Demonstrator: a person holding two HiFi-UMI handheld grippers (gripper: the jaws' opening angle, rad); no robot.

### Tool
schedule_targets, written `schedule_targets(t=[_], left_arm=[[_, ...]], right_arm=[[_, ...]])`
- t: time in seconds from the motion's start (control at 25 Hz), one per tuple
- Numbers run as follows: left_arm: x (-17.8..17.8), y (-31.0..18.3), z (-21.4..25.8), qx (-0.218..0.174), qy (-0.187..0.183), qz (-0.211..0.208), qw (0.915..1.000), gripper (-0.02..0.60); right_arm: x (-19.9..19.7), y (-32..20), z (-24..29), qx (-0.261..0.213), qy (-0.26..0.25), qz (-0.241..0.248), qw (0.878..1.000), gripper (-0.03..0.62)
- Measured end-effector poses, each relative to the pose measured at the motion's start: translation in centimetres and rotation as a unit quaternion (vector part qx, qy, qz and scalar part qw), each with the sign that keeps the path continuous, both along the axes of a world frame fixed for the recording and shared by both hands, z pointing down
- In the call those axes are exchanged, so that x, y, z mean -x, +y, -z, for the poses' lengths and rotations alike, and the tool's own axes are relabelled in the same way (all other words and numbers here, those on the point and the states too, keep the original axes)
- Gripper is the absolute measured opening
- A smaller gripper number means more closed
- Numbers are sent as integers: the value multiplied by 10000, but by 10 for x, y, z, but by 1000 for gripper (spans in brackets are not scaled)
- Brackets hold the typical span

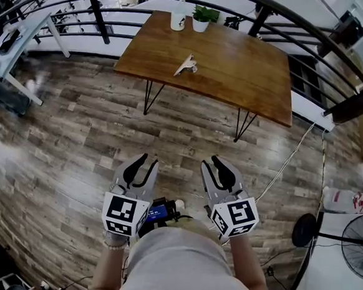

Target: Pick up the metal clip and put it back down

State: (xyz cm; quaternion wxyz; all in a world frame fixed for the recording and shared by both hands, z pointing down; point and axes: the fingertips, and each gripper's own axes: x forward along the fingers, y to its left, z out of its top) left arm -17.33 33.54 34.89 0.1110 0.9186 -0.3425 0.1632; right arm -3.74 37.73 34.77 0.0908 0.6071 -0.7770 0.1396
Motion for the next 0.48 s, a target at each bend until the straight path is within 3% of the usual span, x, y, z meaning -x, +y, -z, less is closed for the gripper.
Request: schedule_targets(t=[0.2,0.48], left_arm=[[-6,2,-1,-7,3,0,10000,115],[-15,2,-3,62,29,79,9999,115]], right_arm=[[-7,4,1,-95,-100,-60,9999,172],[-23,8,-6,-34,-171,-71,9998,189]])
